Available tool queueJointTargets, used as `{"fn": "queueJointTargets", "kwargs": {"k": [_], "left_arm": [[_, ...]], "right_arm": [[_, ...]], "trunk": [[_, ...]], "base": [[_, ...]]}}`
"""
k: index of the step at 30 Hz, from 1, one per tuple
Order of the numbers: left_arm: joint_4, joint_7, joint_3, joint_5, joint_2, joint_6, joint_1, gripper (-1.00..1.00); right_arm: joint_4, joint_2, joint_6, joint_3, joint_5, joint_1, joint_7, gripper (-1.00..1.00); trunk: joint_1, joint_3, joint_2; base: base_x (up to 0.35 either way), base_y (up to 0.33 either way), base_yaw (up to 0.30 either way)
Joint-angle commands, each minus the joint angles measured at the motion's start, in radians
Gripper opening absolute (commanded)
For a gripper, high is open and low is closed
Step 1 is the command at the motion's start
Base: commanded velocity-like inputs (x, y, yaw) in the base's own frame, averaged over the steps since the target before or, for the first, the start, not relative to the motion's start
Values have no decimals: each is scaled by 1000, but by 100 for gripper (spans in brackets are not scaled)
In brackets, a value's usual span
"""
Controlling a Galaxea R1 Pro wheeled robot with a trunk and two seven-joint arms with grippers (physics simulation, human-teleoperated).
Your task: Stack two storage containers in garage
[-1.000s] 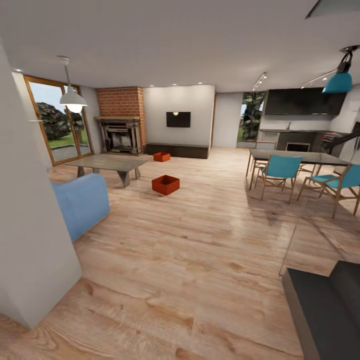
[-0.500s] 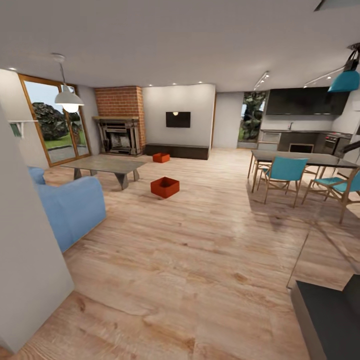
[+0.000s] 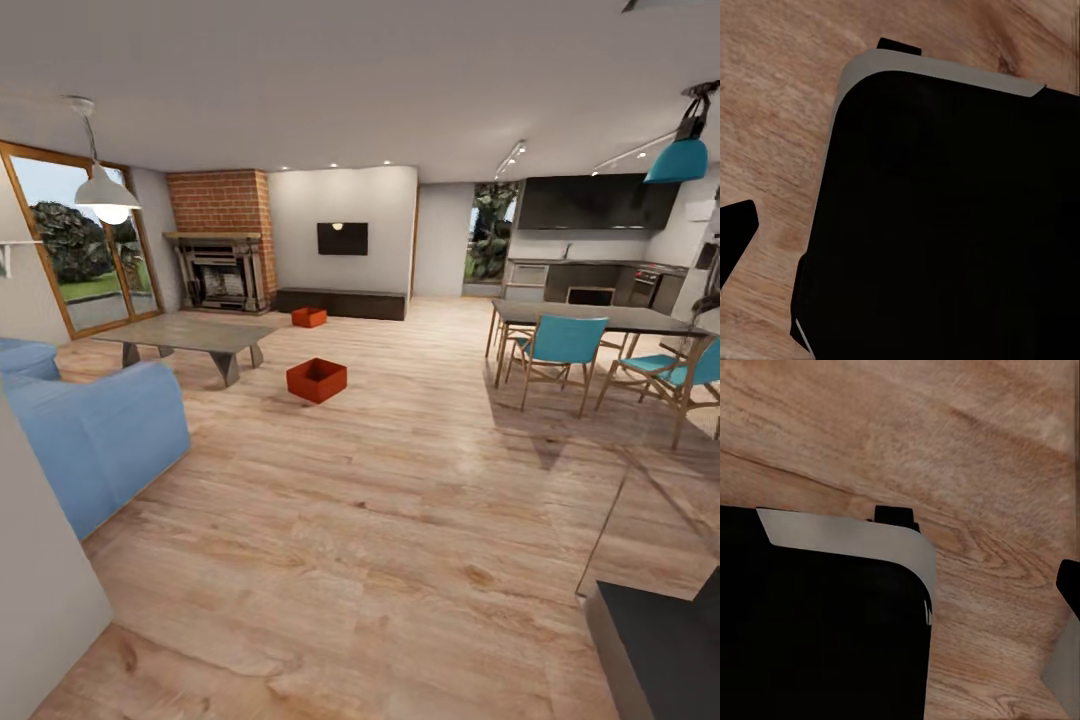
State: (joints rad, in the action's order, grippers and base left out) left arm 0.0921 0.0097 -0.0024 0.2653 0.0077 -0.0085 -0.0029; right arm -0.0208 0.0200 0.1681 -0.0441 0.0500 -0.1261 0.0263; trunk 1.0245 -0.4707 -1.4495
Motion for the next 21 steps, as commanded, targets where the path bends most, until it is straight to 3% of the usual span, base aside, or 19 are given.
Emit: {"fn": "queueJointTargets", "kwargs": {"k": [1, 12, 21], "left_arm": [[1, 1, -1, 5, 0, -1, 0, 100], [0, 1, -1, 5, 0, -1, 0, 100], [0, 1, -2, 5, 0, -1, 0, 100]], "right_arm": [[-2, 0, 4, -4, 5, -1, 3, 100], [-2, 0, 2, -5, 5, -1, 2, 100], [-2, 0, 2, -5, 6, -1, 1, 100]], "trunk": [[1, -1, 0], [1, -5, 0], [1, -6, 0]], "base": [[321, 0, -235], [321, 0, -247], [321, 0, -41]]}}
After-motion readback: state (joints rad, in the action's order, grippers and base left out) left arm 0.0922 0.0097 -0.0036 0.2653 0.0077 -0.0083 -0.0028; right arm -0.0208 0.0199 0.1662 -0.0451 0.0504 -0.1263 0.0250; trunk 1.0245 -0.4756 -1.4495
